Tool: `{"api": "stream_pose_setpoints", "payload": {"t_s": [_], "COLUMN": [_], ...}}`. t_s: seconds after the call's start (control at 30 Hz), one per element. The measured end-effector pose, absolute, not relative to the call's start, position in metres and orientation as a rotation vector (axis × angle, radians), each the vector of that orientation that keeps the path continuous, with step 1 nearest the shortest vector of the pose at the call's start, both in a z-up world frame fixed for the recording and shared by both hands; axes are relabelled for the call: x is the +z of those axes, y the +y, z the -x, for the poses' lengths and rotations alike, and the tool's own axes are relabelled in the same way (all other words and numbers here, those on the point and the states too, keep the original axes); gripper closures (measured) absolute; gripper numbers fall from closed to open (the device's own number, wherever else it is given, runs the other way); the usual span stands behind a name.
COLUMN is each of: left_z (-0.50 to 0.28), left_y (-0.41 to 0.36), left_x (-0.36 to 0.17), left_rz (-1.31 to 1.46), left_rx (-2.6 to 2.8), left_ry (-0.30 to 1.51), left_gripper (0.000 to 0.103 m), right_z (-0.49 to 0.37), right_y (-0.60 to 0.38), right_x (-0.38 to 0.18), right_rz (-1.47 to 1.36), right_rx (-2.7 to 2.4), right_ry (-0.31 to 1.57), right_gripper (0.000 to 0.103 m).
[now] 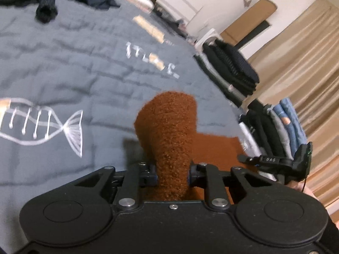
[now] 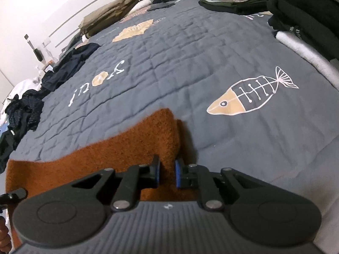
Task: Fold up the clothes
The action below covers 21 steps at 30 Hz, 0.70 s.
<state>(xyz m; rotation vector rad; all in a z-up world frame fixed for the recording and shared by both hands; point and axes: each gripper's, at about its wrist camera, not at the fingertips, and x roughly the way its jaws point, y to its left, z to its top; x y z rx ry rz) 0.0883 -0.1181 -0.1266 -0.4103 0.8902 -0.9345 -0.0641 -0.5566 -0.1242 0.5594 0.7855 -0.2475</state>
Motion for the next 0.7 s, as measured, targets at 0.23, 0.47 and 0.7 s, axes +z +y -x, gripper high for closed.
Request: {"api": "stream_pose_setpoints", "payload": {"t_s": [0.23,0.47,0.7], "left_z": [-0.087,-0.089,-0.088], "left_y": [-0.09,-0.035,0.022], "left_x": [-0.093,-0.069,-0.052], "left_rz": [0.431,0.418,0.419], "left_rx": [-0.95,-0.878,-0.807], "left_ry": [0.799,0.744,0.68], "left_gripper": [0.084,0.084,0.084], "right_z": [0.059,0.042,0.027], "right_y": [-0.539,-0.488,-0.436], "right_x": [-0.119,-0.107,-0.091], "right_rz": [-0.612,-0.618,-0.591], "right_rx": [-0.178,-0.069,0.021], "right_ry": [0.758,0.718,0.652], "right_gripper": [0.091,0.092,0.093]}}
